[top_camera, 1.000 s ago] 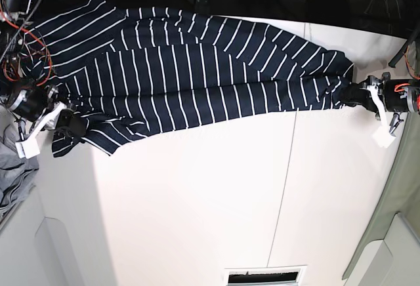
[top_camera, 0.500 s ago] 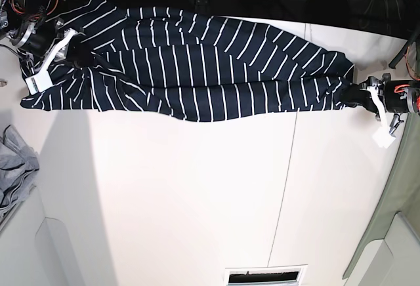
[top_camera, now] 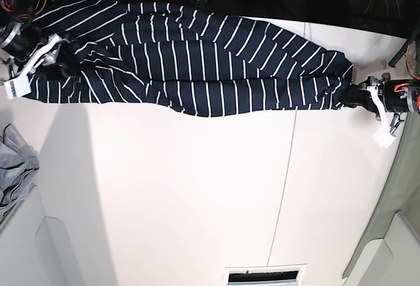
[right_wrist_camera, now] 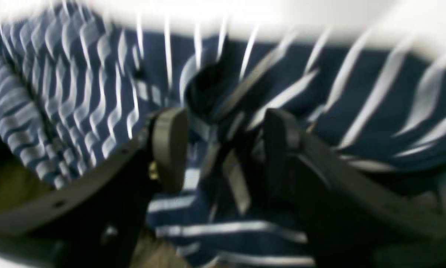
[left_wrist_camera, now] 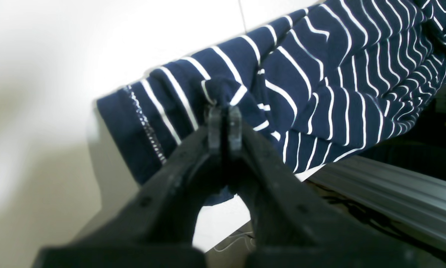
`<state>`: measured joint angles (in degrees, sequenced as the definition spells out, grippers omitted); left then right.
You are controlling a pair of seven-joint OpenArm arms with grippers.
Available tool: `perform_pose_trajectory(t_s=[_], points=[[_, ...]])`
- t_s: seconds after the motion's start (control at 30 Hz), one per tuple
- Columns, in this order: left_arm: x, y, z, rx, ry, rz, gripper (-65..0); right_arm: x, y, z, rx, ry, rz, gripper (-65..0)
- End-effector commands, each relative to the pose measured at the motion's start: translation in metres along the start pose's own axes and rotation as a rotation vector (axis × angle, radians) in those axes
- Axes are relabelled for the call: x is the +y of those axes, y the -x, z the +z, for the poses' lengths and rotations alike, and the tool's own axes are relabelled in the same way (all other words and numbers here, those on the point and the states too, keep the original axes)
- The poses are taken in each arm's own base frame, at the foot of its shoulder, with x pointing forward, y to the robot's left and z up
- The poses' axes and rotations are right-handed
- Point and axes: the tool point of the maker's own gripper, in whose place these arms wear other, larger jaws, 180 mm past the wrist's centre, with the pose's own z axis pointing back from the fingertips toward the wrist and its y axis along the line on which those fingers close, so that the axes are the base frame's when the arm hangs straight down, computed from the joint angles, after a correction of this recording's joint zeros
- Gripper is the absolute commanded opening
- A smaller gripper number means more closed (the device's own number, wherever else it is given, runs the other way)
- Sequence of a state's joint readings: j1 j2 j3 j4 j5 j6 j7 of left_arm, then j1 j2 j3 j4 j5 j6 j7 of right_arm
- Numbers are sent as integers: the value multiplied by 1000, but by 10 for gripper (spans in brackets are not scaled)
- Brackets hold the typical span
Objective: Layout the t-shirt on the table in an organized manner, then fold the t-shirt properly
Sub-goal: 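Lay the folded hem down with both grippers over the shirt body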
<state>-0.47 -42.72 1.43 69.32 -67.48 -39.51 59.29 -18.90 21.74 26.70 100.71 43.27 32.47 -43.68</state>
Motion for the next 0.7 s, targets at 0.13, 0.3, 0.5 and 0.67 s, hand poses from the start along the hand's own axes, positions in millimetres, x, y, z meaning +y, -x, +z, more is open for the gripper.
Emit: perform_pose_trajectory(t_s=[0.13,0.3,0.5,0.67], points=[[3,-16,11,-42,-10,-27,-650,7,-32,15,-74,4,64,-632],[3,-16,11,-40,-10,-26,-650,12,-3,19,10,-20,26,-650],[2,-14,10,-40,-6,-23,-650,16,58,35,149,-18,-35,-650],[-6,-15,3,-54,22,-11,-650,-10,91,32,215,46,-97,-650]])
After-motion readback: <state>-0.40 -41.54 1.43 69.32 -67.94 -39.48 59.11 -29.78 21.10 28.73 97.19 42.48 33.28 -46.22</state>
